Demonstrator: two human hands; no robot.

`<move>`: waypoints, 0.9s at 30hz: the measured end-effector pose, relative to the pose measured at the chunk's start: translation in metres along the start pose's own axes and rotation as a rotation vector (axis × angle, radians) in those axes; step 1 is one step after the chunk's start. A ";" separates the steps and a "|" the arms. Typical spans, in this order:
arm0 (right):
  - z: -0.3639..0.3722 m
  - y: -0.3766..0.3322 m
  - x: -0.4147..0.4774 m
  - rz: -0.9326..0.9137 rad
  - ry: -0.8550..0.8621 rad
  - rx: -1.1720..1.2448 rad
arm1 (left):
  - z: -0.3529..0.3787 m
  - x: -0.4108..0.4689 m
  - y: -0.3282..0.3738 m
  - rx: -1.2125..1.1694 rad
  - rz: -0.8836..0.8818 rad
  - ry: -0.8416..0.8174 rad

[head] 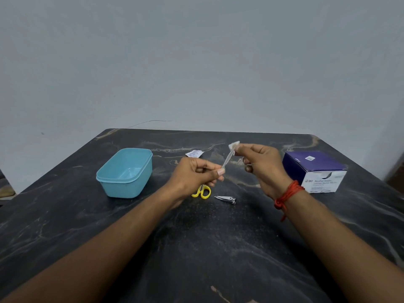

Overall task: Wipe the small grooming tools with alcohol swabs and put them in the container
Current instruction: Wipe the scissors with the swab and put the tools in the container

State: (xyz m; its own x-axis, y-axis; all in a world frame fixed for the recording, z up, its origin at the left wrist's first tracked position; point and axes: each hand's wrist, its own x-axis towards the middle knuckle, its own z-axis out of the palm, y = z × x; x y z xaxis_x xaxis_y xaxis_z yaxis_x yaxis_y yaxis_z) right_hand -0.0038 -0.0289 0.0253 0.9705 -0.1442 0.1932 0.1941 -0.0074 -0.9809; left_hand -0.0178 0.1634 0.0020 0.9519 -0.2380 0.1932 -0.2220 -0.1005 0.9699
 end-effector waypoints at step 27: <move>-0.001 -0.002 0.001 -0.066 0.003 0.026 | -0.003 0.002 0.002 -0.017 -0.017 -0.021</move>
State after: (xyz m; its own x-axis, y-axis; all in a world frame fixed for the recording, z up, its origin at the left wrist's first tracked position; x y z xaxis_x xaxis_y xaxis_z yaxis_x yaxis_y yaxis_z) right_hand -0.0032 -0.0299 0.0273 0.9552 -0.1468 0.2572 0.2613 0.0092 -0.9652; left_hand -0.0159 0.1656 0.0046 0.9508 -0.2565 0.1736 -0.2018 -0.0879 0.9755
